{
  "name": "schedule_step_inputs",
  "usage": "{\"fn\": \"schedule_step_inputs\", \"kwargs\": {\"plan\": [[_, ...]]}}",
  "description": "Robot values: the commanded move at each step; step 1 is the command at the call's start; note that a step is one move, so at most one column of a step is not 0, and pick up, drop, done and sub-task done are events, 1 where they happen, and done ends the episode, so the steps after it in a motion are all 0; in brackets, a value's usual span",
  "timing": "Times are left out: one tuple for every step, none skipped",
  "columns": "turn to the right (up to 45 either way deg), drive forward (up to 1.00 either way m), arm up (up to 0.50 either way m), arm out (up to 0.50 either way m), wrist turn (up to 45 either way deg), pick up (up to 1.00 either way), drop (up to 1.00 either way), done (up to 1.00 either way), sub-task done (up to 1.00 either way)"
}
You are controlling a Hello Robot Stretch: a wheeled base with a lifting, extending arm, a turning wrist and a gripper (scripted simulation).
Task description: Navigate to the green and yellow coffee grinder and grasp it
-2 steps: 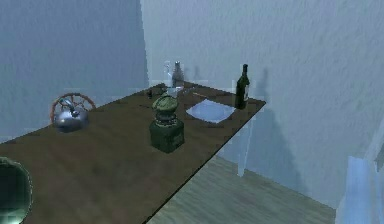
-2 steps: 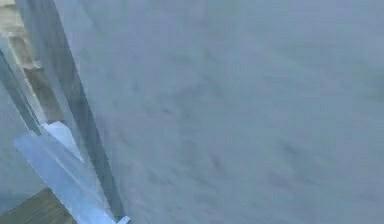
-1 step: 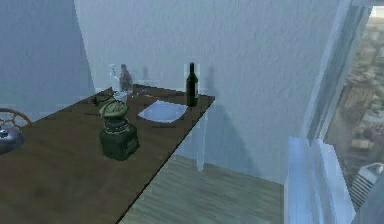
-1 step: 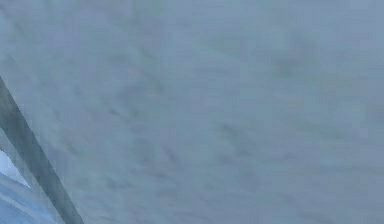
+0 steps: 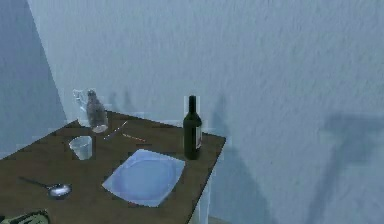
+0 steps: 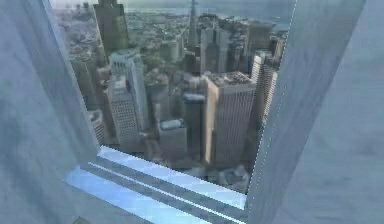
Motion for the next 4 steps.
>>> {"fn": "schedule_step_inputs", "kwargs": {"plan": [[-45.0,0.00,0.00,0.00,0.0,0.00,0.00,0.00,0.00],[-45.0,0.00,0.00,0.00,0.0,0.00,0.00,0.00,0.00],[-42.0,0.00,0.00,0.00,0.0,0.00,0.00,0.00,0.00],[0.0,0.00,0.50,0.00,0.0,0.00,0.00,0.00,0.00]]}}
